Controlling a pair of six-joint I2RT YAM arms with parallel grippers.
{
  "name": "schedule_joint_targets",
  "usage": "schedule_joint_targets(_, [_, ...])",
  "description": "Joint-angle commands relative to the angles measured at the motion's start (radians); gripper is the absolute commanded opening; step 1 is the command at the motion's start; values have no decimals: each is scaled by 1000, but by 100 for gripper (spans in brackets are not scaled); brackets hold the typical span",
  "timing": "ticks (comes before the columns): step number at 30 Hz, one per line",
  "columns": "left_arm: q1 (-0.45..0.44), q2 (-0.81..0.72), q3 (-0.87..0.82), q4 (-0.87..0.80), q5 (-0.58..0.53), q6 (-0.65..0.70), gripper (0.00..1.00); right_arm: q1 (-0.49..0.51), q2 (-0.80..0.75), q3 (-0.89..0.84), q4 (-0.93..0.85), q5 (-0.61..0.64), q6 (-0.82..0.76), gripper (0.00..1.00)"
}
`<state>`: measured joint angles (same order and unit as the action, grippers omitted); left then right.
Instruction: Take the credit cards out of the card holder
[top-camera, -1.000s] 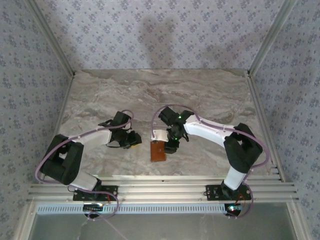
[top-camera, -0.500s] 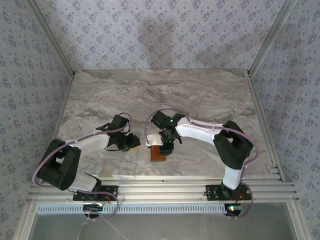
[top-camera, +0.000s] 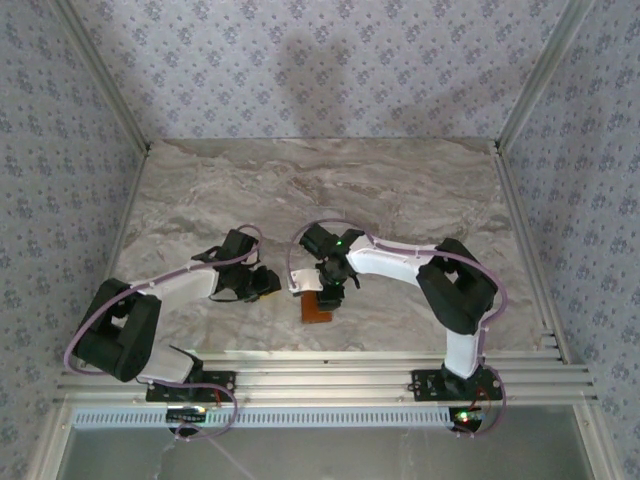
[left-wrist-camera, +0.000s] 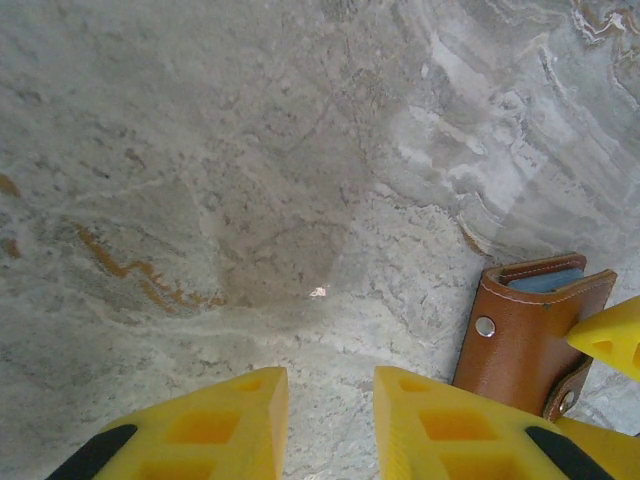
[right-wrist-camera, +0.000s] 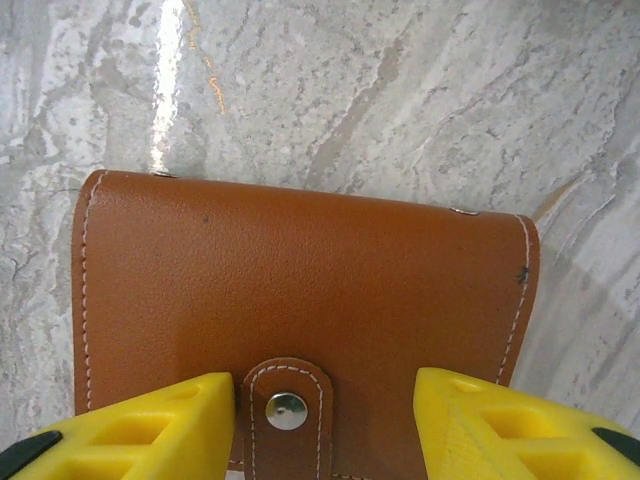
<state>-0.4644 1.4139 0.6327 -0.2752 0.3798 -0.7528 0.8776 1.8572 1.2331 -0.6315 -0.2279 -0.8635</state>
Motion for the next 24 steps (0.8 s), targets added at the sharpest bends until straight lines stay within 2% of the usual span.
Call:
schedule_joint_targets(1, [8,-13,1,13,1,-5,29,5,28,-22,-9,-12,12,50])
schedule_joint_targets(8, [8,-9,15,35,43,-22,29,6,5,-72,61,-10,43,33])
schedule_joint_targets(12, [4,-9,27,41,53,-33,29,8,-15,-90,91,-9,57,26])
schedule_joint_targets(17, [-18,-3,39,48,61,-44,29,14,-27,-102,126,-20,69,21])
schedule_joint_targets(24, [-48,39,29,104,77,-76,28,35,-31,-87,174,-40,89,19])
